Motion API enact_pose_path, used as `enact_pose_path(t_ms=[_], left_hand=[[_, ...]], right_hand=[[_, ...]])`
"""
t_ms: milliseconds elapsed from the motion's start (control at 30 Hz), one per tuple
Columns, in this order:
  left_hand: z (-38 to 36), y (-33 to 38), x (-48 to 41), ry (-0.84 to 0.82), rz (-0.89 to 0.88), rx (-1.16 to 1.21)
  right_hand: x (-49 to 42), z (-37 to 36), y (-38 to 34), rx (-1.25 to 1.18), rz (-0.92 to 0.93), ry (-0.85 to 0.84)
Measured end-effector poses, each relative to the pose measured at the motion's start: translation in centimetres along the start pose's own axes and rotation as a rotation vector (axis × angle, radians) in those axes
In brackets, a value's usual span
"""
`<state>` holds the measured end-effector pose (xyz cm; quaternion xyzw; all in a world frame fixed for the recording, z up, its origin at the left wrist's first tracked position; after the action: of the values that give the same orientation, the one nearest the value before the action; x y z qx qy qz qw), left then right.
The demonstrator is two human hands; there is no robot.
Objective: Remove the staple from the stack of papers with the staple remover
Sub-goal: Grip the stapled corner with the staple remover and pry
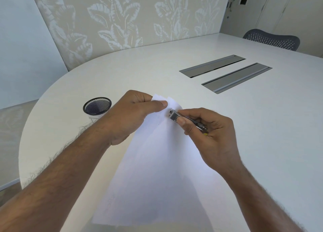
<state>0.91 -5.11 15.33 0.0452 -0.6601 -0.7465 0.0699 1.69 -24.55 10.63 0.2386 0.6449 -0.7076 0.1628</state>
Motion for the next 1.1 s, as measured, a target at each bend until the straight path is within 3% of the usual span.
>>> enact_pose_path(t_ms=[233, 367, 767, 1100], left_hand=[[-0.24, 0.49, 0.18, 0.005, -0.027, -0.052], [0.01, 0.45, 0.15, 0.031, 0.007, -0.025], [-0.47, 0.29, -0.03, 0.032, 0.000, -0.038], [-0.46, 0.49, -0.03, 0.089, 0.030, -0.124]], right_hand=[[0.38, -0.08, -0.33, 0.111, 0.190, -0.015], [0.17, 0.46, 0.01, 0.116, 0.173, 0.068], [-0.20, 0.17, -0.08, 0.059, 0.132, -0.004], [-0.45, 0.51, 0.15, 0.189, 0.418, -0.018]])
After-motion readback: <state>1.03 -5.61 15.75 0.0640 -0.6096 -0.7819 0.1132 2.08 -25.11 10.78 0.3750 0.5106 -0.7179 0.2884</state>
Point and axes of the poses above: each hand's wrist, its own x-axis away from the middle knuckle, its own z-axis out of the back of the hand, y = z × x, the point moved 1 cm from there along -x, towards the middle knuckle, and after that the axes turned 14 degrees about y, right-handed, at the moved point
